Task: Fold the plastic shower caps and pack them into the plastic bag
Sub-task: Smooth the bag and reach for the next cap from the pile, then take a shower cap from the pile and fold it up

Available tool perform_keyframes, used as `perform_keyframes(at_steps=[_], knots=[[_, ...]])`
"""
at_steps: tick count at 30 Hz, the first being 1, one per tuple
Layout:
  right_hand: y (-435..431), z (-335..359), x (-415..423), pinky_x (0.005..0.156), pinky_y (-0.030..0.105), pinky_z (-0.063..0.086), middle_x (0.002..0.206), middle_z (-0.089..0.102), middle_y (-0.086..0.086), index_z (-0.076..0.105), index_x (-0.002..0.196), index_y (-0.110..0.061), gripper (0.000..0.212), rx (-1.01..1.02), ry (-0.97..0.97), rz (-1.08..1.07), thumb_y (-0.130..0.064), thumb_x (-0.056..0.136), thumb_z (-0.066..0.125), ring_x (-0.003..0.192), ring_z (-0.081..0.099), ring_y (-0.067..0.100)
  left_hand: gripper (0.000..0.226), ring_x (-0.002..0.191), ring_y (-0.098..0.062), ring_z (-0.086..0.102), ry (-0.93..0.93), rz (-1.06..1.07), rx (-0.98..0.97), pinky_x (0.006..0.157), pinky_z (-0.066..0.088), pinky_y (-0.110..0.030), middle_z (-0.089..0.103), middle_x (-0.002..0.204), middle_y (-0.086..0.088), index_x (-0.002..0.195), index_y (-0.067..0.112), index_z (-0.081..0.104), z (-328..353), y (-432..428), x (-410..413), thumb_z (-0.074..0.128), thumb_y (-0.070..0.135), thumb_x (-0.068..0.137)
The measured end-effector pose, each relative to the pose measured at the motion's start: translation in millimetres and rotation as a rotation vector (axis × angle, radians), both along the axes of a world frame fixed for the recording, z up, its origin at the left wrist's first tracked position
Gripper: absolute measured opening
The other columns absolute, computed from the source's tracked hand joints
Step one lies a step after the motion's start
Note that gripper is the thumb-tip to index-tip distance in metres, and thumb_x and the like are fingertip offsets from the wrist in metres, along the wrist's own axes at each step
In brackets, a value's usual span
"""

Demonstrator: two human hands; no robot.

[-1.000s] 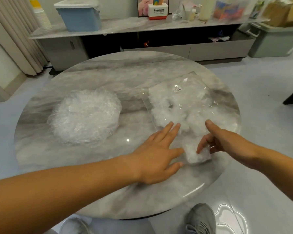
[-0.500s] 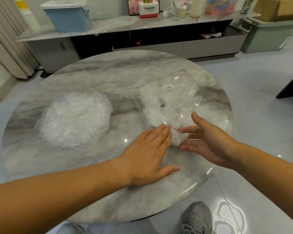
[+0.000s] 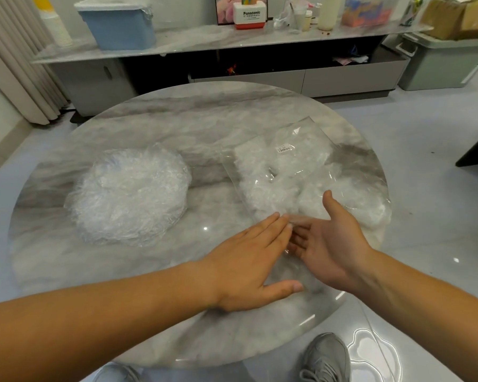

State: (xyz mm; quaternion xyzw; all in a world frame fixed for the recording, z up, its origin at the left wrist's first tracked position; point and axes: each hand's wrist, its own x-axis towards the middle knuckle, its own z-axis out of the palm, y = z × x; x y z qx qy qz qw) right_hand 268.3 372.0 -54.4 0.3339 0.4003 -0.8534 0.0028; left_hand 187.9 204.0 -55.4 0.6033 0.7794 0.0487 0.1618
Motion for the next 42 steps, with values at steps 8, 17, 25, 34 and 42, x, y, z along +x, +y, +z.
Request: perform_keyframes(at_steps=[8, 17, 25, 34, 42], knots=[[-0.6, 14.7, -20.4, 0.119, 0.047, 0.031, 0.151, 0.046, 0.020, 0.054, 0.138, -0.001, 0.102, -0.223, 0.065, -0.142, -0.083, 0.077, 0.055, 0.139, 0.047, 0.033, 0.094, 0.154, -0.011, -0.014, 0.011, -0.019, 0.061, 0.127, 0.001, -0.030, -0.011, 0.169, -0.002, 0.161, 0.015, 0.000, 0.7, -1.2, -0.5, 0.023, 0.074, 0.092], [-3.8, 9.2, 3.9, 0.102, 0.048, 0.049, 0.130, 0.060, 0.028, 0.061, 0.132, -0.008, 0.074, -0.126, 0.086, -0.180, -0.066, 0.086, 0.061, 0.111, 0.069, 0.042, 0.083, 0.154, -0.014, -0.018, 0.047, -0.030, 0.019, 0.127, -0.001, -0.035, -0.015, 0.168, -0.003, 0.161, 0.028, -0.001, -3.0, -5.9, -3.8, 0.026, 0.072, 0.096], [4.7, 28.4, 46.0, 0.093, 0.052, 0.055, 0.111, 0.072, 0.027, 0.058, 0.123, -0.002, 0.069, 0.275, -0.077, -0.025, -0.064, 0.097, 0.045, 0.100, 0.073, 0.041, 0.078, 0.147, -0.008, -0.033, 0.070, -0.059, 0.008, 0.127, 0.002, -0.038, -0.030, 0.164, 0.003, 0.160, 0.037, -0.003, -2.0, -6.0, -1.9, 0.024, 0.072, 0.097], [-34.2, 55.6, 13.4, 0.070, 0.046, 0.057, 0.090, 0.075, 0.025, 0.063, 0.095, 0.001, 0.063, 0.581, -0.020, 0.257, -0.054, 0.104, 0.033, 0.079, 0.073, 0.042, 0.075, 0.156, -0.015, -0.006, 0.122, 0.316, 0.045, 0.127, 0.000, -0.036, -0.004, 0.170, -0.002, 0.161, 0.029, 0.013, 19.3, -50.9, -34.3, 0.018, 0.068, 0.097], [-93.3, 44.3, -53.4, 0.103, 0.044, 0.052, 0.118, 0.069, -0.003, 0.070, 0.113, -0.017, 0.054, 1.010, 0.059, 0.693, -0.059, 0.099, 0.038, 0.114, 0.062, 0.014, 0.068, 0.156, -0.023, -0.005, 0.184, 0.745, -0.043, 0.126, -0.004, -0.039, 0.001, 0.169, -0.010, 0.145, 0.020, 0.049, 9.4, -139.8, -85.3, 0.019, 0.062, 0.101]])
